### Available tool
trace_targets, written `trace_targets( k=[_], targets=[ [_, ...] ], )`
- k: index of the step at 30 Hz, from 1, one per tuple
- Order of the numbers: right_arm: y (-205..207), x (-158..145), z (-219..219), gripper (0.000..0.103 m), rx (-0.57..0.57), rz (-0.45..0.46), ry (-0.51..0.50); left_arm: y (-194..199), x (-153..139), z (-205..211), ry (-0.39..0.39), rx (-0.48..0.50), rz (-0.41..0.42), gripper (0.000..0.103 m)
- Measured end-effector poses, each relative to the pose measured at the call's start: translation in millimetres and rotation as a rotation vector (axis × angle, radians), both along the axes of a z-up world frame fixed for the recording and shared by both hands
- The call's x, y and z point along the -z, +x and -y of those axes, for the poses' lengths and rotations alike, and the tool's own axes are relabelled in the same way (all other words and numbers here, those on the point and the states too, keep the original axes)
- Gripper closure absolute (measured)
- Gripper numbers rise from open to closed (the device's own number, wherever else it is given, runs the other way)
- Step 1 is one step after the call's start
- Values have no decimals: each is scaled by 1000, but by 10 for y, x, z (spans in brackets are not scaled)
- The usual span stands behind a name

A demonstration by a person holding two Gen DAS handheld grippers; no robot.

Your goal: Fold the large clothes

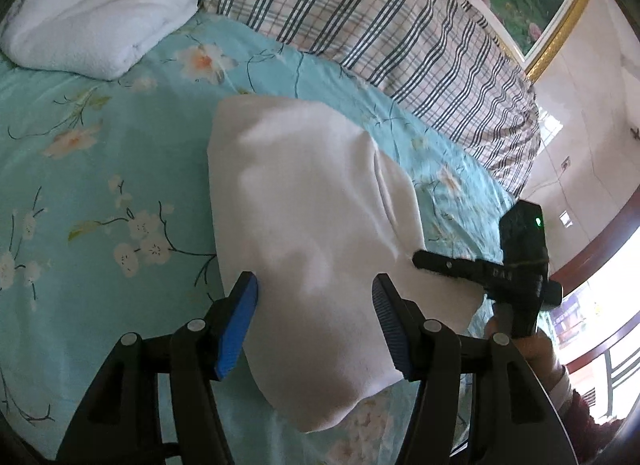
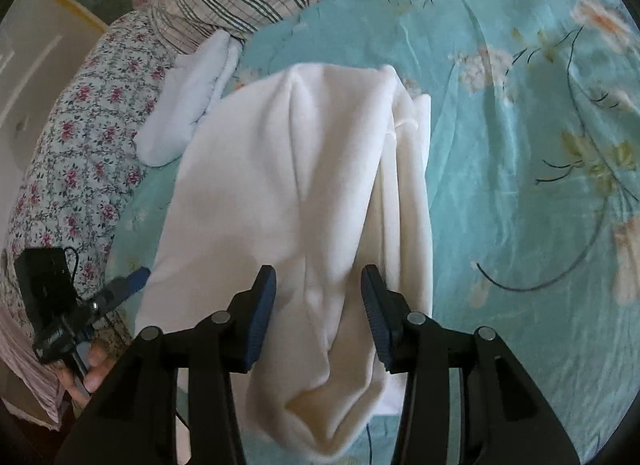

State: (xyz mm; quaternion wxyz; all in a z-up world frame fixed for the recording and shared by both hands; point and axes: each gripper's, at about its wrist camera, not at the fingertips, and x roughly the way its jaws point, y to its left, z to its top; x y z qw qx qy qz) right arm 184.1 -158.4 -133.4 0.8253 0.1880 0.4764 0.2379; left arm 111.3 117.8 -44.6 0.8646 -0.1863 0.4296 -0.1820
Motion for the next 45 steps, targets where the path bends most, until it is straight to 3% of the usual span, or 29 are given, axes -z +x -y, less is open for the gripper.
trace_targets(
  k=[3, 4, 5, 10, 13, 16, 18, 21, 23, 26, 31, 34, 37, 38, 39, 41, 43, 45],
  targets=[
    [104, 97, 41, 60, 1, -39, 85, 18, 34, 18, 2, 7, 7, 43],
    [127, 118, 56, 69, 1, -48, 111, 27, 40, 27, 2, 7, 8, 42],
    [143, 127, 64, 97, 0, -56, 123, 38, 44, 42, -1, 15, 9, 42],
    [6, -194, 251, 97, 24, 53, 195, 43, 6, 195, 13, 61, 17, 42],
    [-87, -332, 403, 99, 49, 126, 144, 39, -7, 345, 15, 82, 26, 42],
    [19, -66, 412, 99, 84, 51, 23, 64, 67, 576, 143, 90, 34, 42],
    [60, 134, 389, 99, 91, 9, 9, 104, 158, 647, 198, 93, 30, 42],
    [60, 161, 314, 99, 117, 4, -32, 129, 145, 615, 179, 95, 14, 42],
    [37, 22, 282, 94, 143, 9, -89, 117, 42, 547, 147, 113, 16, 43],
    [-19, -358, 245, 94, 156, 92, -132, 175, -193, 279, 50, 97, 48, 46],
    [188, -852, -107, 94, 49, 188, -26, 685, -365, -113, 28, 16, 90, 47],
    [537, -713, -467, 94, -8, 150, 8, 1120, -227, -185, -32, 53, 35, 57],
    [885, -363, -565, 94, 18, 64, -3, 1461, -30, -100, 17, 83, -9, 65],
    [961, -260, -560, 94, 43, 47, -35, 1585, 57, -68, 39, 82, -26, 72],
    [1015, -143, -491, 102, 83, 29, -67, 1670, 126, -56, 44, 79, -41, 76],
    [1086, 74, -300, 103, 127, -5, 1, 1891, 315, -24, 48, 69, -85, 103],
    [1073, 105, -228, 103, 147, 8, 28, 2062, 486, 12, 35, 68, -107, 102],
    [1049, 58, -285, 103, 158, 33, -21, 2162, 558, 88, 79, 57, -115, 102]
  ],
)
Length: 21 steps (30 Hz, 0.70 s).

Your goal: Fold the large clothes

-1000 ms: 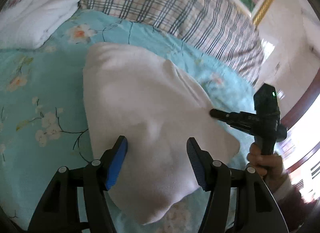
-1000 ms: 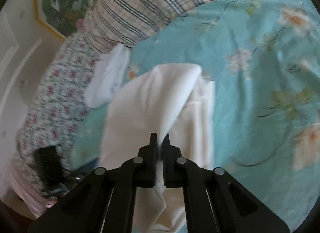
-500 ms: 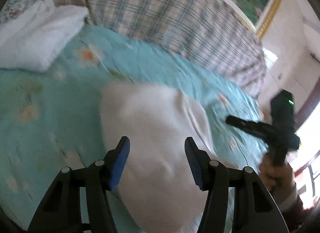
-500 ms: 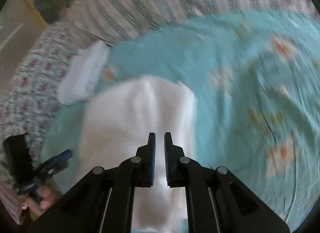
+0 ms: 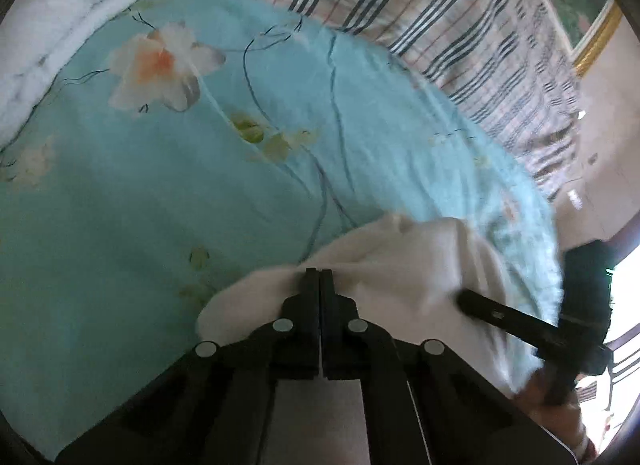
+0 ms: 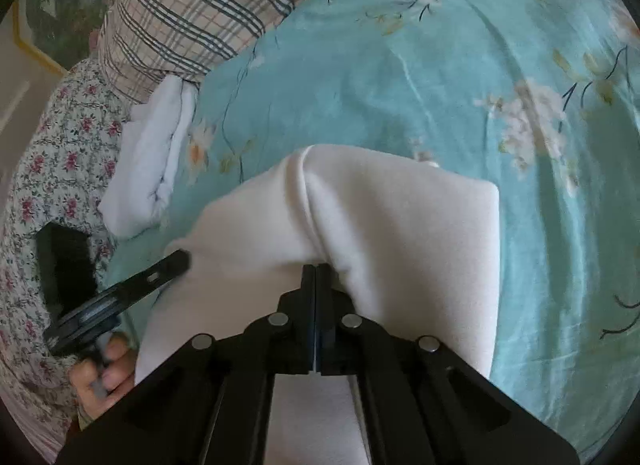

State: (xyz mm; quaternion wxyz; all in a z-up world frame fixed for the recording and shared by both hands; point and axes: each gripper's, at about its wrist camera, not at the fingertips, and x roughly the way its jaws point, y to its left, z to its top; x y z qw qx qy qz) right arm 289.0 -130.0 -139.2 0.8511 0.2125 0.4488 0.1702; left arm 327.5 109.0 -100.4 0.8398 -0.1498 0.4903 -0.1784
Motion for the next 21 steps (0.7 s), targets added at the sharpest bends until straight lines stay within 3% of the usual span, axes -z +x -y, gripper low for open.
trace_targets(
  k=[3, 7, 14, 19, 21],
  targets=[
    [-9, 15, 20, 103, 16, 16, -12, -36, -57, 76, 54, 14, 17, 102],
    [-70, -83, 86, 103, 8, 11, 25, -343, -283, -94, -18, -25, 33, 102],
    [-858, -552, 314, 100, -16, 106, 9, -1548, -813, -157, -64, 25, 177, 102],
    [-1385, -601, 271, 100, -89, 112, -23, -2116, -752, -47, -106, 75, 173, 102],
    [-1510, -519, 163, 100, -152, 91, -50, -2214, -605, 76, -60, 111, 133, 102]
  ],
)
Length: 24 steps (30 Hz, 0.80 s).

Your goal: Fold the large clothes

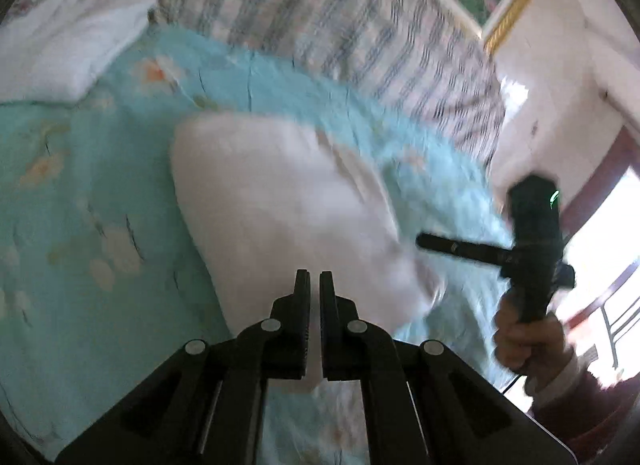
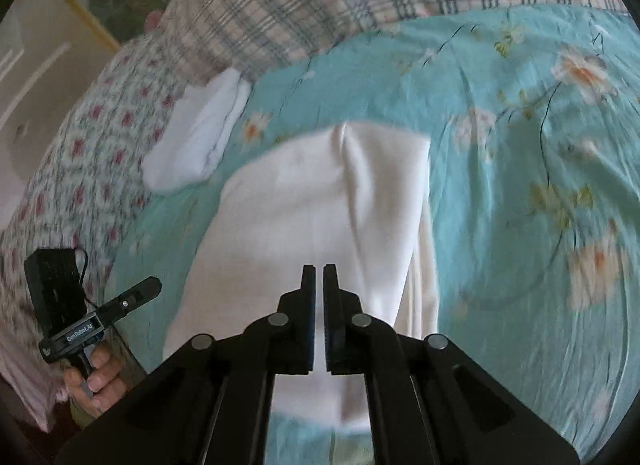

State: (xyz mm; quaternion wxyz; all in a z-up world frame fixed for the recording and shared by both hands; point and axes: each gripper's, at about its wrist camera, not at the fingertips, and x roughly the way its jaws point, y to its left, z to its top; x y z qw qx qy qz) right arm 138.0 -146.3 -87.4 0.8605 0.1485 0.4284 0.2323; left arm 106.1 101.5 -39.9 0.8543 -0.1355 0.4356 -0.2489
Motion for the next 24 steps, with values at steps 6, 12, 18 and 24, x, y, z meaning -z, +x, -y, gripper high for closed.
trace_targets(
  k=[6, 12, 18, 24],
  targets=[
    [-93, 487, -85, 103, 10, -68, -241, -68, 223, 247, 118, 33, -8, 103],
    [-59, 553, 23, 103, 64, -48, -236, -42, 319, 464, 176, 47, 17, 103],
    [-74, 564, 109, 103, 83, -76, -176, -70, 296, 404, 167, 49, 14, 103],
    [-109, 502, 139, 103, 94, -93, -141, -250, -50, 162, 187, -26, 28, 78]
  ],
)
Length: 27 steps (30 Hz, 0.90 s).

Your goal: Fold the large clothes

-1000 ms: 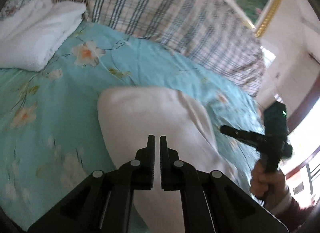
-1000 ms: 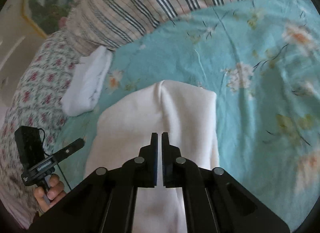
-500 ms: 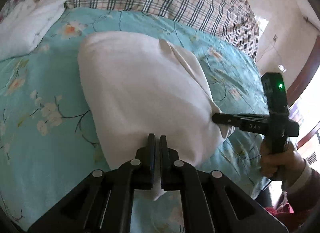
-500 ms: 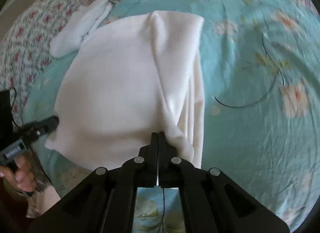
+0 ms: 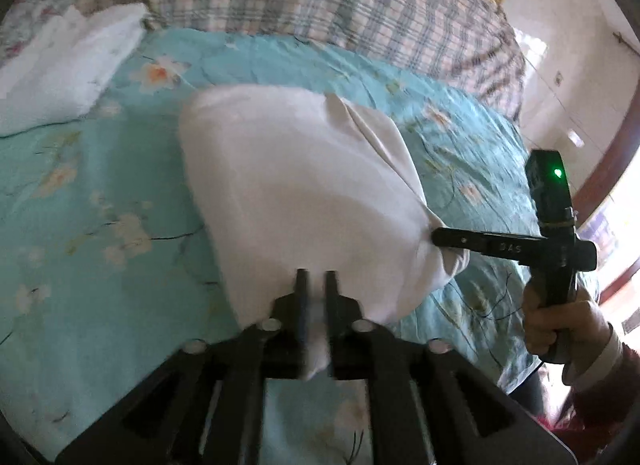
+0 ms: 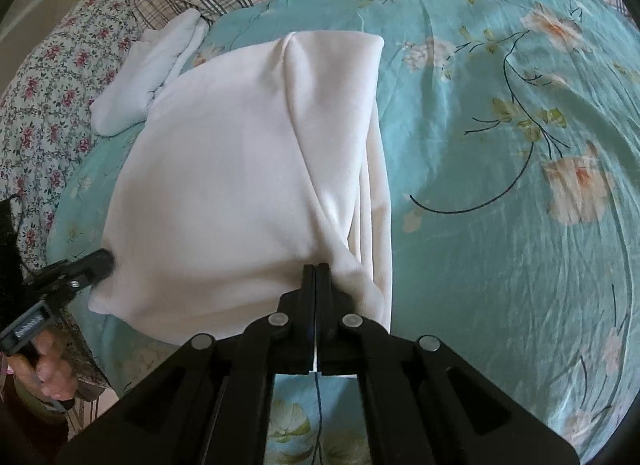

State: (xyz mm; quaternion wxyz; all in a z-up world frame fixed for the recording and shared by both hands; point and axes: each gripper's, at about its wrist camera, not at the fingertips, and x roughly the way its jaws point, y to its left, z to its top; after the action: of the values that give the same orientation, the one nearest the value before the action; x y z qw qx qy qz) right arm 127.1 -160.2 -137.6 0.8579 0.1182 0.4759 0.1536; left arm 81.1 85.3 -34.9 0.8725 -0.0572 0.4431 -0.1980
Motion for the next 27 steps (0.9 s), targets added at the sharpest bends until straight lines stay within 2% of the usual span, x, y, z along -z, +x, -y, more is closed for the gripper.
trace_targets(
  k=[1, 2, 4, 5, 6, 8, 15, 19, 20, 21, 23, 24, 27],
  targets=[
    [-29, -62, 23, 103, 9, 8, 21, -27, -44, -68, 4, -33, 7, 53],
    [-49, -130, 32, 100, 17, 28, 22, -47, -65, -126, 11, -70, 9, 39],
    [-80, -276, 66, 99, 41, 77, 7, -49, -45, -227, -17, -110, -19, 39],
    [-73, -316, 81, 89, 47, 90, 6, -39, -24, -250, -37, -112, -32, 39],
    [-60, -339, 95, 72, 49, 100, 8, -20, 9, -265, -56, -114, -51, 39],
    [0, -337, 97, 57, 53, 101, -2, 11, 57, -260, -71, -111, -75, 39],
    [237, -136, 43, 57, 48, 25, 41, 149, 345, -245, -155, -102, -183, 38],
    [325, -33, 9, 57, 42, -2, 63, 196, 434, -297, -213, -112, -206, 38],
    [336, -15, -4, 59, 36, -5, 67, 210, 444, -296, -218, -113, -208, 41],
    [349, 0, -18, 71, 27, -8, 73, 213, 443, -279, -218, -112, -205, 43],
    [346, -40, -18, 87, 28, 7, 65, 206, 359, -182, -190, -104, -180, 48],
    [333, -96, 21, 91, 32, 26, 86, 195, 309, -138, -174, -98, -163, 48],
    [245, -280, 151, 92, 70, 93, 86, 190, 270, 47, -88, -78, -141, 48]
  ],
)
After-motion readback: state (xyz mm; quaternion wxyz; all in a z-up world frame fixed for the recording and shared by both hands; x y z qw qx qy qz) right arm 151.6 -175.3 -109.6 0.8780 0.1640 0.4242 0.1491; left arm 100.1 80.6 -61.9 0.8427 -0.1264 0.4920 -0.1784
